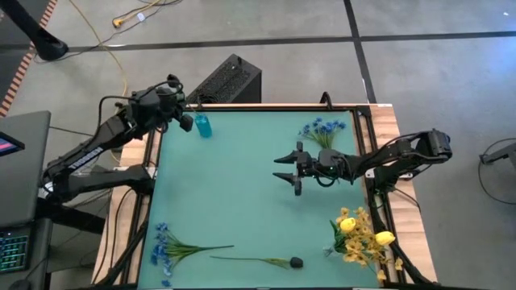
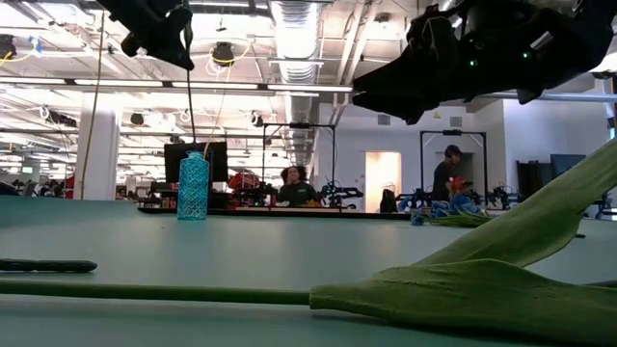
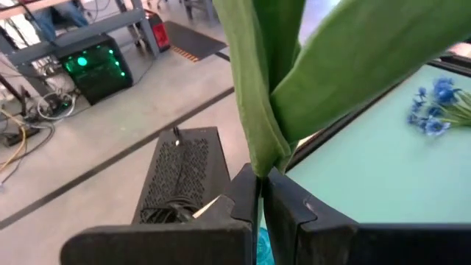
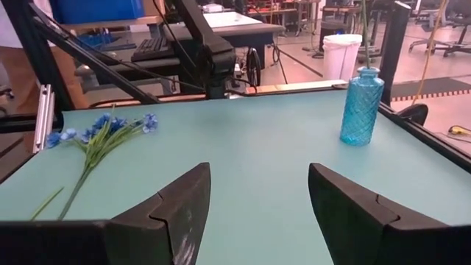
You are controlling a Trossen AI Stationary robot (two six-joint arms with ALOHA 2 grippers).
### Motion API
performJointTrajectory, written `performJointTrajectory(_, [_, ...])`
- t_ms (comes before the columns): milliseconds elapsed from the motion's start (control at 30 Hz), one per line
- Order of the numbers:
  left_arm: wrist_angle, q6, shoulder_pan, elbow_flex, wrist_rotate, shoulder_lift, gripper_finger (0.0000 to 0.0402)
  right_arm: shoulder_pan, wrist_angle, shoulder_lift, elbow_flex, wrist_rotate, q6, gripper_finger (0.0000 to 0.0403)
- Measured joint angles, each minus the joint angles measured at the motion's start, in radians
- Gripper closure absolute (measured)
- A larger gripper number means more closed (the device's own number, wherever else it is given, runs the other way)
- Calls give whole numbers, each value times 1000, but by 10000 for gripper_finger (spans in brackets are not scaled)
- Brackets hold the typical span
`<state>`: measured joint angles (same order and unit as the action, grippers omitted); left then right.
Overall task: Sort flowers into vase by color
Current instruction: Put the top black tulip into the blue vase
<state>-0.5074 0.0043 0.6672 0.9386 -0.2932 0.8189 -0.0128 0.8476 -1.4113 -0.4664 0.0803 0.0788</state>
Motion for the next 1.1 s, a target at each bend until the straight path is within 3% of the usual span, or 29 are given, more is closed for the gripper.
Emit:
performJointTrajectory(833, [-27, 14, 24, -1, 3, 96, 401, 0, -10, 0, 0, -1, 3, 147])
performJointTrajectory(1100, [-38, 10, 123, -1, 149, 134, 401, 0, -10, 0, 0, -2, 2, 147])
